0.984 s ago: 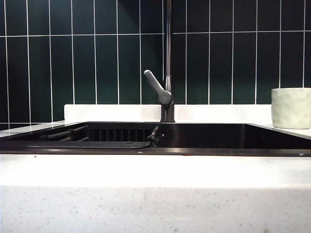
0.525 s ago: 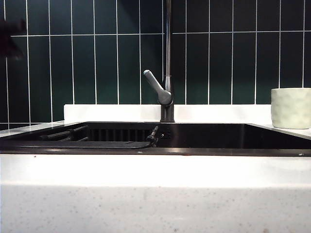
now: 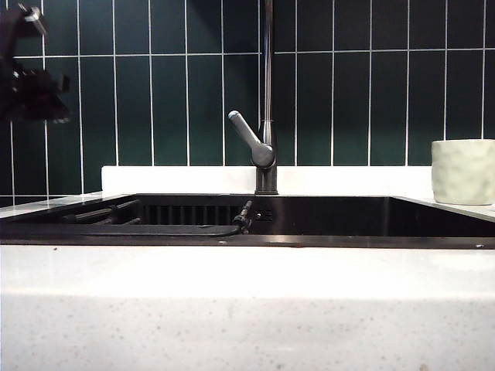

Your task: Pick up the mug next to the sink, go to the faucet to get some water, pour the water into the sink, and finally put the mug back to its place.

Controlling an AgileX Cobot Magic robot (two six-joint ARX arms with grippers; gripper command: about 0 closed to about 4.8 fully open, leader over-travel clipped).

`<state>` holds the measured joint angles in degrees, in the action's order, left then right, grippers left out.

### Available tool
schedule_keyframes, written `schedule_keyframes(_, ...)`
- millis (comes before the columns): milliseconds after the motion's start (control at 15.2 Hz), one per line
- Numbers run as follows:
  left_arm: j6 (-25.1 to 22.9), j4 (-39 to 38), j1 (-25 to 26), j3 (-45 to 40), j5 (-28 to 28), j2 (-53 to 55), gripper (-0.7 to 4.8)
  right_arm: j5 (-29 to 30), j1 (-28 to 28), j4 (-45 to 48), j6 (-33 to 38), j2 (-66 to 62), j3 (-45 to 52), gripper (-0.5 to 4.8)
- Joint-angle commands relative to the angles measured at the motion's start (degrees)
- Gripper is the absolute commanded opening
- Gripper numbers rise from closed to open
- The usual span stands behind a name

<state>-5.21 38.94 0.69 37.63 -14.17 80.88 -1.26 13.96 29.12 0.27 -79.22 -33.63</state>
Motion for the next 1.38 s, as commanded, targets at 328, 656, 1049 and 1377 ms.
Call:
schedule_keyframes(328, -0.33, 5.07, -1.62, 1.97, -1.09, 4.63, 1.26, 0.11, 0.00, 12.50, -0.57, -6.91, -0.92, 2.81)
schedule_keyframes(656, 0.83, 7.26, -1.86, 1.97, -1.09, 6.62, 1.25, -0.04, 0.48, 17.09, -0.55, -11.43, -2.23, 2.74)
schedule_keyframes(1049, 2.69, 9.94, -3.87, 3.54, -1.51, 9.14, 1.25, 0.33, 0.52, 17.66, -0.52, -16.72, -5.95, 2.74)
schedule_keyframes(1377, 2.71, 10.05, -5.25, 5.18, -1.57, 10.49, 1.25, 0.42, 0.52, 18.32, -0.55, -18.60, -7.69, 2.73)
